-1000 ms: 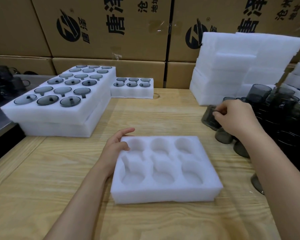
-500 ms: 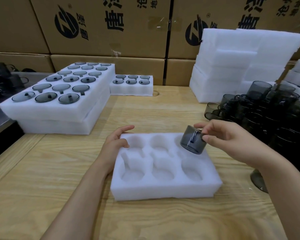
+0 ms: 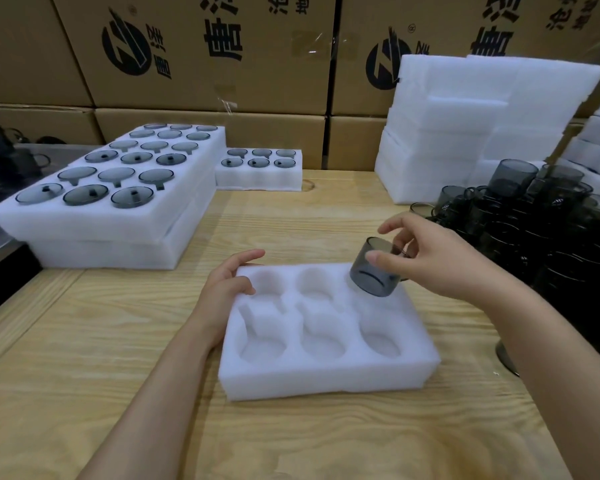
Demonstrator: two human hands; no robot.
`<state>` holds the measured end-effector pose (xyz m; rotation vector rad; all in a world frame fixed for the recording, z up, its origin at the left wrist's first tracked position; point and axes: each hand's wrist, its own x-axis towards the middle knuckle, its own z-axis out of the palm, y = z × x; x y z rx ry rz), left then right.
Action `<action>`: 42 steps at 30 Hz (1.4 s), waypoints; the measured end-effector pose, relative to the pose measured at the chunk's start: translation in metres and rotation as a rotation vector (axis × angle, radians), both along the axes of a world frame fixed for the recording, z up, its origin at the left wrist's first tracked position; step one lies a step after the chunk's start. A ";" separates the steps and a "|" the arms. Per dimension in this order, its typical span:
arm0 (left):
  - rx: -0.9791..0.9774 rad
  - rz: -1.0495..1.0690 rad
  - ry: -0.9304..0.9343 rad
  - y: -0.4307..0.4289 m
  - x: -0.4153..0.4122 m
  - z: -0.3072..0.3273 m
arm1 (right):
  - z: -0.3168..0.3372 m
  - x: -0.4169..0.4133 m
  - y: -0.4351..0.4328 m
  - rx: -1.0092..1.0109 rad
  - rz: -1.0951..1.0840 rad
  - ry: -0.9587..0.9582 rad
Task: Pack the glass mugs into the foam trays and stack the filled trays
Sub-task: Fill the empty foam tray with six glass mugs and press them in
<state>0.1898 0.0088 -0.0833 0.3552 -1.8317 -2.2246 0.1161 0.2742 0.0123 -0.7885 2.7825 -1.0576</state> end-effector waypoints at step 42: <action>-0.014 -0.024 -0.019 0.002 0.001 0.000 | -0.061 -0.018 -0.047 0.442 0.003 0.010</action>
